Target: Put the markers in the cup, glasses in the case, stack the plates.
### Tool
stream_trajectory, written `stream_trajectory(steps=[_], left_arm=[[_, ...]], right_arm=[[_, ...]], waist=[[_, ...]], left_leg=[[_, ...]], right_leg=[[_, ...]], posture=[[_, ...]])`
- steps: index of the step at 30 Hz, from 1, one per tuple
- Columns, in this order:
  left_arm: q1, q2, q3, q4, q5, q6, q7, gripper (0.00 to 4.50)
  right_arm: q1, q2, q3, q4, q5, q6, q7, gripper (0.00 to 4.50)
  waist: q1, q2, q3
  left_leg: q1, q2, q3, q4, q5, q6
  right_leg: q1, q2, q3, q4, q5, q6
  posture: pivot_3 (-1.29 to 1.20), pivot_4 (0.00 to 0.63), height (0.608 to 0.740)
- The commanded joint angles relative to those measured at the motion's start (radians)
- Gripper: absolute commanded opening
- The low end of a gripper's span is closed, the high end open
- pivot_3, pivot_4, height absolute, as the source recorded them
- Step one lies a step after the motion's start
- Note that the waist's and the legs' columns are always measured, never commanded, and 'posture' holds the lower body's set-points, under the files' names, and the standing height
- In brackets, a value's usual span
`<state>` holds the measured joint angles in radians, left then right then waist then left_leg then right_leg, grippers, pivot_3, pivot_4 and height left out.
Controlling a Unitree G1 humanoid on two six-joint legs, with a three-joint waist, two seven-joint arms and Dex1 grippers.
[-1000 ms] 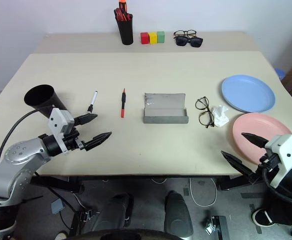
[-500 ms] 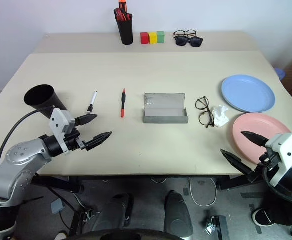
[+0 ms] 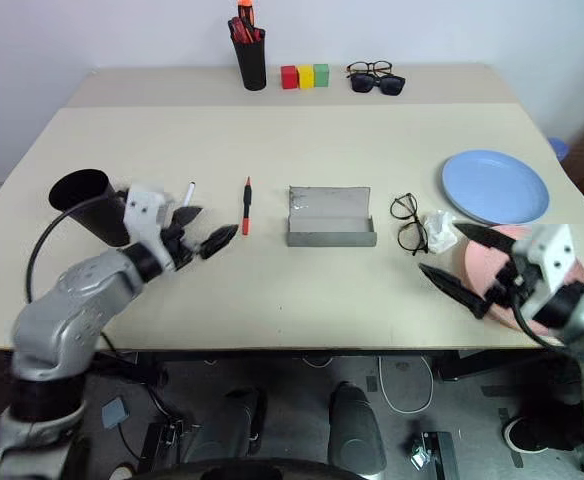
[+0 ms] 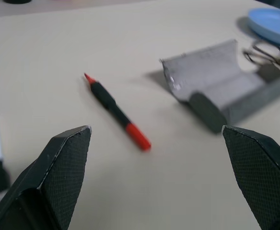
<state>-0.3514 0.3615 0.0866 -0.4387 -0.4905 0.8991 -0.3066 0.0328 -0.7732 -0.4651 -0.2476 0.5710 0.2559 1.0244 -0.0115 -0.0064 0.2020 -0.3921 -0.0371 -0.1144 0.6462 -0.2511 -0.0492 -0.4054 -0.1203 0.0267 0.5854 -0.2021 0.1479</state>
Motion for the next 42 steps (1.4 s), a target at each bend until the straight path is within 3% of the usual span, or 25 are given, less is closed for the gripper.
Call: stream_trajectory(steps=[1, 5, 8, 17, 28, 31, 38, 42], left_arm=[[-0.127, -0.092, -0.014, 0.043, 0.005, 0.144, 0.134, 4.5], [-0.287, -0.25, 0.039, 0.2, 0.049, 0.3, 0.31, 4.5], [-0.363, -0.316, 0.109, 0.252, 0.06, 0.363, 0.382, 4.5], [-0.551, -0.313, 0.187, 0.551, 0.144, 0.372, 0.461, 4.5], [-0.779, -0.399, 0.241, 1.061, 0.221, 0.164, 0.588, 4.5], [-0.806, -0.386, 0.249, 1.125, 0.233, 0.135, 0.614, 3.61], [-0.815, -0.354, 0.26, 1.178, 0.248, 0.099, 0.648, 0.05], [-0.794, -0.357, 0.257, 1.146, 0.241, 0.095, 0.634, 0.01]], right_arm=[[-0.115, -0.028, 0.082, 0.072, -0.014, -0.038, 0.064, 4.45], [-0.259, -0.032, 0.178, 0.186, -0.038, -0.075, 0.151, 4.45], [-0.31, -0.024, 0.214, 0.233, -0.055, -0.095, 0.178, 4.45], [-0.37, -0.008, 0.243, 0.314, -0.078, -0.149, 0.194, 4.45], [-0.321, -0.013, 0.218, 0.274, -0.064, -0.153, 0.163, 4.45], [-0.298, -0.022, 0.201, 0.253, -0.057, -0.147, 0.151, 4.5], [-0.262, -0.02, 0.178, 0.227, -0.055, -0.138, 0.134, 4.5], [-0.265, -0.016, 0.183, 0.235, -0.06, -0.141, 0.131, 4.5]], waist=[[0.001, 0.0, 0.0], [0.001, -0.001, 0.0], [-0.001, -0.001, 0.001], [0.0, -0.001, 0.001], [0.001, -0.002, 0.001], [-0.003, -0.002, 0.001], [-0.001, -0.002, 0.001], [-0.001, -0.002, 0.001]], left_leg=[[0.0, 0.0, 0.0, 0.0, 0.0, 0.0], [-0.001, -0.001, -0.001, -0.001, 0.0, 0.0], [-0.001, -0.001, -0.001, -0.001, 0.0, 0.0], [-0.001, -0.001, -0.001, 0.0, 0.001, -0.002], [-0.001, -0.002, -0.001, -0.001, 0.001, -0.002], [0.0, -0.002, -0.001, -0.001, 0.001, -0.002], [0.0, -0.002, -0.001, 0.0, 0.002, -0.004], [0.0, -0.002, -0.001, 0.0, 0.002, -0.004]], right_leg=[[0.0, 0.0, 0.0, 0.001, 0.001, 0.001], [-0.001, 0.0, -0.001, 0.001, 0.002, 0.003], [-0.001, 0.0, -0.001, 0.001, 0.002, 0.004], [-0.001, 0.0, -0.001, 0.003, 0.001, 0.006], [-0.001, 0.0, -0.001, 0.002, 0.002, 0.008], [-0.001, 0.0, -0.001, 0.002, 0.002, 0.008], [-0.001, 0.0, -0.001, 0.004, 0.002, 0.009], [-0.001, 0.0, -0.001, 0.004, 0.002, 0.009]], posture=[[0.0, 0.15, 0.74], [0.0, 0.15, 0.74], [0.0, 0.15, 0.74], [0.0, 0.15, 0.74], [0.0, 0.15, 0.74], [0.0, 0.15, 0.74], [0.0, 0.15, 0.74], [0.0, 0.15, 0.74]])
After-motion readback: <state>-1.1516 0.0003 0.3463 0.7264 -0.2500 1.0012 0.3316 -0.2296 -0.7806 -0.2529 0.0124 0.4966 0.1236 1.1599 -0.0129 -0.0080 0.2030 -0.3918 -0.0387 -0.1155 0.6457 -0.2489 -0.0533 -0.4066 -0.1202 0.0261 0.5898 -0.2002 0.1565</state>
